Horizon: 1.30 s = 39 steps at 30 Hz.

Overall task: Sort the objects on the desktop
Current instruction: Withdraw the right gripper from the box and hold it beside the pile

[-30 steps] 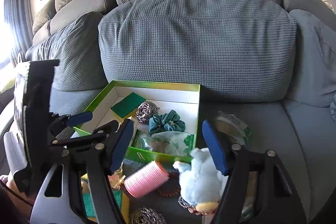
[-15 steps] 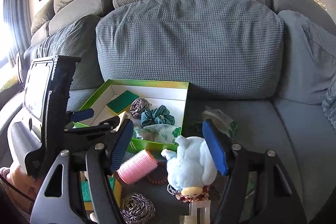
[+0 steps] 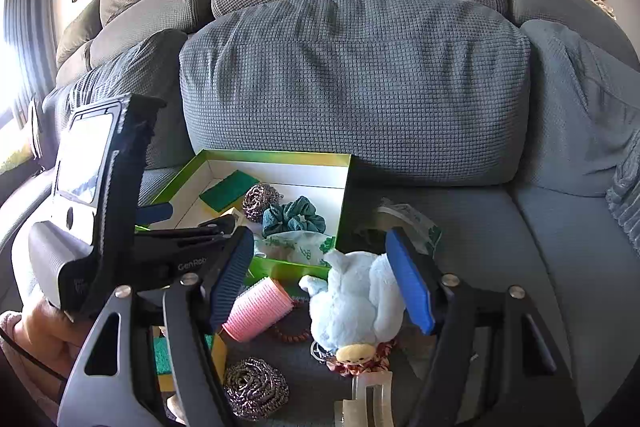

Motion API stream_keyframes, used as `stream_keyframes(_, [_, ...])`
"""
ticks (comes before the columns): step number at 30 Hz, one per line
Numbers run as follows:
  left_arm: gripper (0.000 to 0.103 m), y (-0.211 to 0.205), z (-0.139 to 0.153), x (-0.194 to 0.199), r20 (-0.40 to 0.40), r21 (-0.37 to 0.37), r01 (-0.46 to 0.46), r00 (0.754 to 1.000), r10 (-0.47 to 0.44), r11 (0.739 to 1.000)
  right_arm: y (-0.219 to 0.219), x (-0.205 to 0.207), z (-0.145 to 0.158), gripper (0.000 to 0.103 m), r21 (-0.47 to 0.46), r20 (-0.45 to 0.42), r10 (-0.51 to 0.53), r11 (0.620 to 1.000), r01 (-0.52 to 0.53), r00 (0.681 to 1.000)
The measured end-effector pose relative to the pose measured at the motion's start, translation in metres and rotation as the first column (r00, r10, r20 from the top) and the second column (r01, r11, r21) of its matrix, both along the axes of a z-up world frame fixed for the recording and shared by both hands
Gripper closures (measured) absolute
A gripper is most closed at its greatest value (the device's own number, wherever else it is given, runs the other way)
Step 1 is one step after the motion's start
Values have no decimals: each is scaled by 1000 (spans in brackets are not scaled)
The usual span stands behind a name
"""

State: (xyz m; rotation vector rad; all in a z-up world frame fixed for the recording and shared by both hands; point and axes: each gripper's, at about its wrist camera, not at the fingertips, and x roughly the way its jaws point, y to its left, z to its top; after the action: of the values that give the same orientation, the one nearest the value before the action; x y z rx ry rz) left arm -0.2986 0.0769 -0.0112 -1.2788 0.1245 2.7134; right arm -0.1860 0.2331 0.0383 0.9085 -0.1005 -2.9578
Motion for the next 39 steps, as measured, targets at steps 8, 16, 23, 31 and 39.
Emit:
stream_keyframes(8, [7, -2, -2, -1, 8, 21, -23, 1000, 23, 1000, 1, 6, 0, 26, 0, -19, -9, 1000, 9, 1000])
stream_keyframes(16, [7, -4, 0, -4, 23, 43, -30, 999, 29, 999, 3, 10, 0, 26, -6, -26, -14, 1000, 14, 1000])
stream_keyframes(23, [0, -3, -2, -7, 75, 89, 10, 997, -17, 996, 5, 15, 2, 26, -11, -35, -16, 1000, 16, 999])
stream_keyframes(31, [0, -2, -7, -11, 95, 59, -6, 995, 1, 998, 5, 20, 6, 26, -17, -49, -14, 1000, 13, 999])
stream_keyframes(39, [0, -4, -9, -14, 111, 63, -10, 994, 3, 998, 5, 23, 7, 26, -12, -56, -20, 1000, 20, 998])
